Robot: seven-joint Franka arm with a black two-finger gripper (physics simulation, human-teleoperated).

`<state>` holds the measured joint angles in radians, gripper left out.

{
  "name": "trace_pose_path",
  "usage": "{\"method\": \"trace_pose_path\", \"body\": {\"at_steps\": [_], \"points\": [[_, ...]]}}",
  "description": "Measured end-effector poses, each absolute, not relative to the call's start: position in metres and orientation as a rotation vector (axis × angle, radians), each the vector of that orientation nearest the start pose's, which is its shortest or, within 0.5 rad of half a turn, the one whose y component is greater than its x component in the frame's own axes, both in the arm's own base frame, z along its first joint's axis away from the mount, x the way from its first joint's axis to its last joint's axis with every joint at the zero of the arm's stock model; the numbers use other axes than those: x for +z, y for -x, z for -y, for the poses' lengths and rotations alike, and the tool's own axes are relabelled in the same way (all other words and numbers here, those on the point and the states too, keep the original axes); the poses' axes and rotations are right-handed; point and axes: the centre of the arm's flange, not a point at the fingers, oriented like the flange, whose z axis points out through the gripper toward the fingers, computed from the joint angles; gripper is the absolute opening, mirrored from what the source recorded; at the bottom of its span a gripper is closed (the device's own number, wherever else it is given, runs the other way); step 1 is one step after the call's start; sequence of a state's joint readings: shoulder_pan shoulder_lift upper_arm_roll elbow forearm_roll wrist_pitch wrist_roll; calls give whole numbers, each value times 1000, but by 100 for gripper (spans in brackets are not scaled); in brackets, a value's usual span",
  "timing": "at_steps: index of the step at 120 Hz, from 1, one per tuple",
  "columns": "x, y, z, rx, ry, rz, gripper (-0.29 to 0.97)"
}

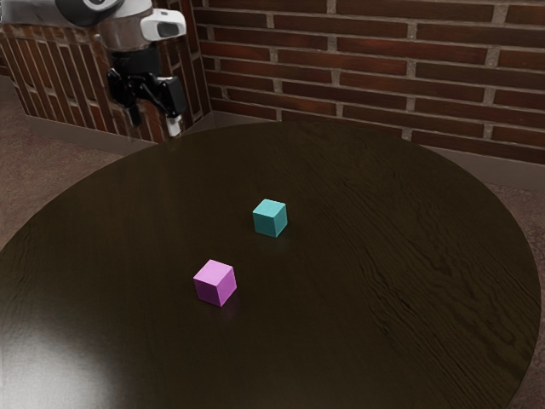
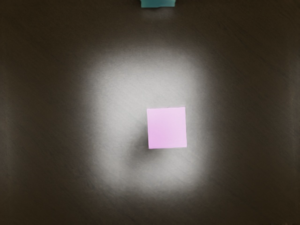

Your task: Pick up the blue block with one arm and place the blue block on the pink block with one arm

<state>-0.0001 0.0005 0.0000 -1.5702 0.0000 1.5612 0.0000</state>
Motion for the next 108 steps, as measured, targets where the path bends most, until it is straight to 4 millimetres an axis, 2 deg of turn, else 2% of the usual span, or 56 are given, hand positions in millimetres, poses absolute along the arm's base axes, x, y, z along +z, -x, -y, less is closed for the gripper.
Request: {"method": "trace_pose_path", "body": {"at_steps": [5, 12, 26, 39, 40, 45, 49, 52, 55, 60, 63, 66, 73, 75, 78, 82, 95, 108], "points": [[644, -564, 0, -15, 3139, -75, 68], [657, -565, -10, -7, 3129, -143, 68], [661, -559, -39, 51, 3132, -250, 68], [661, -555, -37, 91, 3123, -409, 68], [666, -555, -36, 79, 3118, -423, 68], [717, -537, -22, -54, 3080, -524, 68], [750, -522, -7, -142, 3050, -606, 68], [765, -515, 4, -178, 3029, -658, 68], [770, -513, 15, -182, 3009, -699, 68], [753, -527, 32, -113, 2979, -738, 68], [739, -537, 50, -63, 2958, -778, 68], [721, -546, 81, -9, 2928, -846, 68], [675, -557, 174, 98, 2827, -1043, 68], [661, -561, 191, 127, 2805, -1071, 68], [641, -568, 206, 165, 2784, -1090, 68], [617, -580, 212, 205, 2776, -1089, 68], [559, -618, 204, 259, 2786, -1044, 68], [536, -633, 204, 246, 2786, -1044, 68]]}}
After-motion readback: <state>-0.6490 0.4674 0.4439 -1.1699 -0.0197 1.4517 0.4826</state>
